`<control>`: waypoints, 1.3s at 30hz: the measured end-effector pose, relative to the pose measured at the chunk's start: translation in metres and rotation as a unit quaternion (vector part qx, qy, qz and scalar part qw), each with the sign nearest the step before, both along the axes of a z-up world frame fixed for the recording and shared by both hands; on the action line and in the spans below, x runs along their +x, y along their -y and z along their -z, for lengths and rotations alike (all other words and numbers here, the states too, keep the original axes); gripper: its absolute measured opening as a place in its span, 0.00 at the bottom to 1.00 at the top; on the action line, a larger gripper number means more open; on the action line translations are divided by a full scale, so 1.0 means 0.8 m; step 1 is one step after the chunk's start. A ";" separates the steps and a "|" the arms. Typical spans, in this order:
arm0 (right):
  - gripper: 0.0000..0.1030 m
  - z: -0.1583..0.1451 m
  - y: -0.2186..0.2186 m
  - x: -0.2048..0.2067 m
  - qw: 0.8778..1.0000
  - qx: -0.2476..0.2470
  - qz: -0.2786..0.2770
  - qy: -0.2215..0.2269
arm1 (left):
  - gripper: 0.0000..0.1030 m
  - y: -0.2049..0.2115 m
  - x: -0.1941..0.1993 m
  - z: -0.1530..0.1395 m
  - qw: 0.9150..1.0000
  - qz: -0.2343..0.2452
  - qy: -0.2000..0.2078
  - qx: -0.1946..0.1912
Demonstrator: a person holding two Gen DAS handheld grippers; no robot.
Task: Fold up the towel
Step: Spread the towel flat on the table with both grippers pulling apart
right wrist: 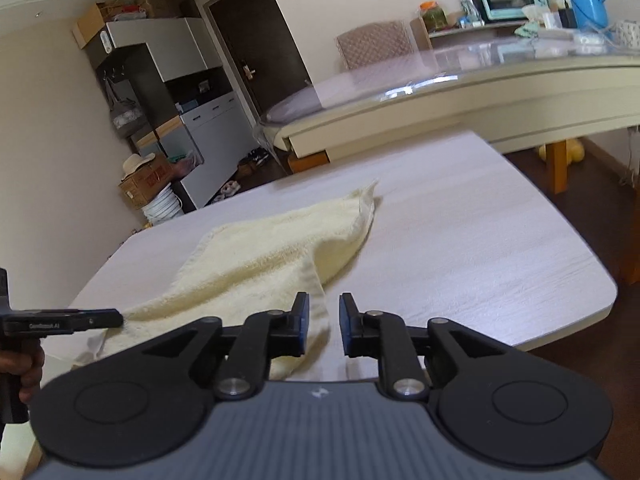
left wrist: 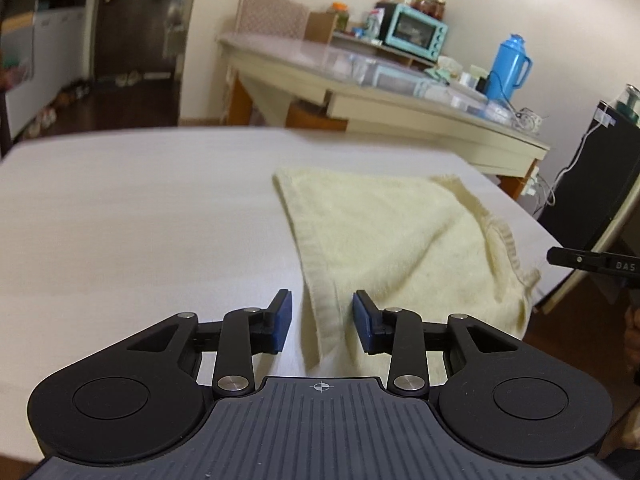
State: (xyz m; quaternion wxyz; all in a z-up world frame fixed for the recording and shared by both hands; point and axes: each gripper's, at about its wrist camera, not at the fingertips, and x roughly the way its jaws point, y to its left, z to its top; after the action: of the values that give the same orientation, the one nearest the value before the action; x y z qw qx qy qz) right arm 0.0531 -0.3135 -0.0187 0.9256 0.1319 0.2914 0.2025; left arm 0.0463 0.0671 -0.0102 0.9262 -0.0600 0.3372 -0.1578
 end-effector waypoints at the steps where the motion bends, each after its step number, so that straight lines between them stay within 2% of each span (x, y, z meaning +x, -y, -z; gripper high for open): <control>1: 0.32 -0.002 -0.008 -0.001 1.000 -0.007 -0.009 0.004 | 0.37 0.005 0.004 -0.003 1.000 0.005 0.005 0.000; 7: 0.37 -0.002 -0.048 -0.012 0.993 -0.072 -0.094 0.026 | 0.46 0.034 0.019 -0.010 0.999 0.039 0.026 0.013; 9: 0.49 0.000 -0.052 -0.017 0.988 -0.101 -0.114 0.030 | 0.48 0.042 0.025 -0.009 0.998 0.048 0.025 0.019; 12: 0.49 0.009 -0.054 -0.028 0.979 -0.156 -0.126 0.042 | 0.53 0.052 0.034 -0.005 0.997 0.063 0.026 0.027; 16: 0.49 0.017 -0.056 -0.036 0.966 -0.214 -0.130 0.056 | 0.54 0.062 0.043 0.004 0.997 0.072 0.019 0.034; 18: 0.49 0.011 -0.044 -0.038 0.975 -0.183 -0.116 0.059 | 0.55 0.064 0.046 0.007 0.996 0.074 0.019 0.040; 20: 0.49 0.010 -0.024 -0.031 0.989 -0.114 -0.093 0.024 | 0.55 0.065 0.048 0.010 0.996 0.073 0.018 0.044; 22: 0.49 0.011 -0.004 -0.024 0.996 -0.044 -0.073 -0.013 | 0.56 0.065 0.050 0.011 0.996 0.072 0.021 0.050; 24: 0.49 0.021 0.015 -0.020 0.997 0.023 -0.059 -0.053 | 0.59 0.065 0.054 0.013 0.996 0.072 0.023 0.054; 25: 0.49 0.027 0.020 -0.020 0.995 0.041 -0.055 -0.068 | 0.59 0.065 0.055 0.013 0.996 0.072 0.023 0.057; 31: 0.48 0.059 0.025 -0.021 0.988 0.095 -0.039 -0.112 | 0.60 0.064 0.055 0.014 0.994 0.072 0.033 0.079; 32: 0.45 0.063 0.027 -0.020 0.987 0.109 -0.036 -0.116 | 0.60 0.063 0.055 0.013 0.993 0.072 0.035 0.081; 34: 0.30 0.069 0.029 -0.018 0.983 0.131 -0.031 -0.123 | 0.60 0.060 0.055 0.012 0.993 0.068 0.038 0.089; 35: 0.14 0.072 0.030 -0.018 0.982 0.137 -0.030 -0.126 | 0.60 0.057 0.056 0.011 0.993 0.064 0.039 0.096; 36: 0.10 0.073 0.030 -0.018 0.981 0.142 -0.029 -0.128 | 0.61 0.054 0.058 0.011 0.992 0.060 0.038 0.100; 39: 0.08 0.067 0.034 -0.023 0.980 0.148 -0.032 -0.127 | 0.65 0.044 0.066 0.011 0.991 0.045 0.042 0.120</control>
State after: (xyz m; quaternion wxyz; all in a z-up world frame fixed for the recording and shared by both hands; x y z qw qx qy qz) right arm 0.0349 -0.3408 -0.0721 0.8443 0.2828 0.3772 0.2547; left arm 0.0992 0.0319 -0.0187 0.9319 0.0736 0.3169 -0.1603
